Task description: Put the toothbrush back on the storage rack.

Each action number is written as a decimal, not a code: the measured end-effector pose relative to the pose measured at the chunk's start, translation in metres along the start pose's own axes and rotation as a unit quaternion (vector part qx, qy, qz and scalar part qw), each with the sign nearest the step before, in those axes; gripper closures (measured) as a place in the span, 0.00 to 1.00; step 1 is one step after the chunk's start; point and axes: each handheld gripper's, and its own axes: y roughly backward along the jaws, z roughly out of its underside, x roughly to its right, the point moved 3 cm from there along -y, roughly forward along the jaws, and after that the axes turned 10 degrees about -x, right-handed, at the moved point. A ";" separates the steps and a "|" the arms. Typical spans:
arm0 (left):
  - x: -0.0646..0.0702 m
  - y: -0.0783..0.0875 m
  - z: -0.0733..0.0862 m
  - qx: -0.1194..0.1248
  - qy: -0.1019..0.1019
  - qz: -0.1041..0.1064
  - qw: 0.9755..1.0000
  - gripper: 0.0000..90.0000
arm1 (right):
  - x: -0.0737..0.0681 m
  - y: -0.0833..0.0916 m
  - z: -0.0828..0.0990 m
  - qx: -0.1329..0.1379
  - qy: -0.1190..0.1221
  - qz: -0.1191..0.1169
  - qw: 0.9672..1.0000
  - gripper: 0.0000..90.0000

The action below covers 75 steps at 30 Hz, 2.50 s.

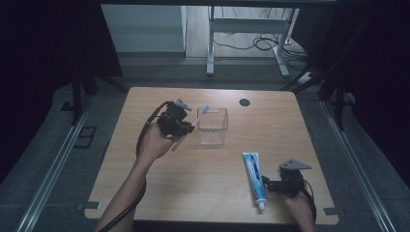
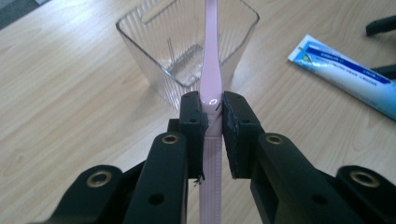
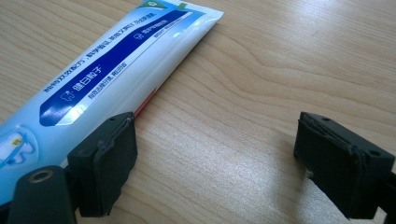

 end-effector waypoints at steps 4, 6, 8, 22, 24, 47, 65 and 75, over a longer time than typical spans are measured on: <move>-0.001 -0.002 -0.006 0.005 0.000 -0.004 1.000 0.88 | 0.000 0.000 0.000 0.000 0.000 0.000 1.000 0.14; -0.002 -0.002 -0.009 0.007 0.000 -0.004 1.000 0.88 | 0.000 0.000 0.000 0.000 0.000 0.000 1.000 0.14; -0.002 -0.003 -0.013 0.010 0.001 -0.006 1.000 0.88 | 0.000 0.000 0.000 0.000 0.000 0.000 1.000 0.14; -0.007 -0.005 -0.036 0.040 -0.002 -0.014 0.999 0.88 | 0.000 0.000 0.000 0.000 -0.001 -0.001 1.000 0.14; -0.009 -0.005 -0.041 0.046 -0.002 -0.014 0.999 0.88 | 0.000 0.000 0.000 0.000 -0.001 -0.001 1.000 0.14; -0.013 -0.018 -0.071 0.111 0.016 -0.013 0.994 0.88 | 0.000 0.000 0.000 -0.001 0.000 -0.003 1.000 0.14; -0.010 -0.050 -0.084 0.130 0.015 -0.026 0.991 0.88 | 0.000 0.000 -0.001 0.000 0.003 -0.005 1.000 0.14; -0.009 -0.072 -0.078 0.127 0.019 -0.025 0.991 0.88 | 0.000 0.000 -0.001 -0.001 0.002 -0.005 1.000 0.14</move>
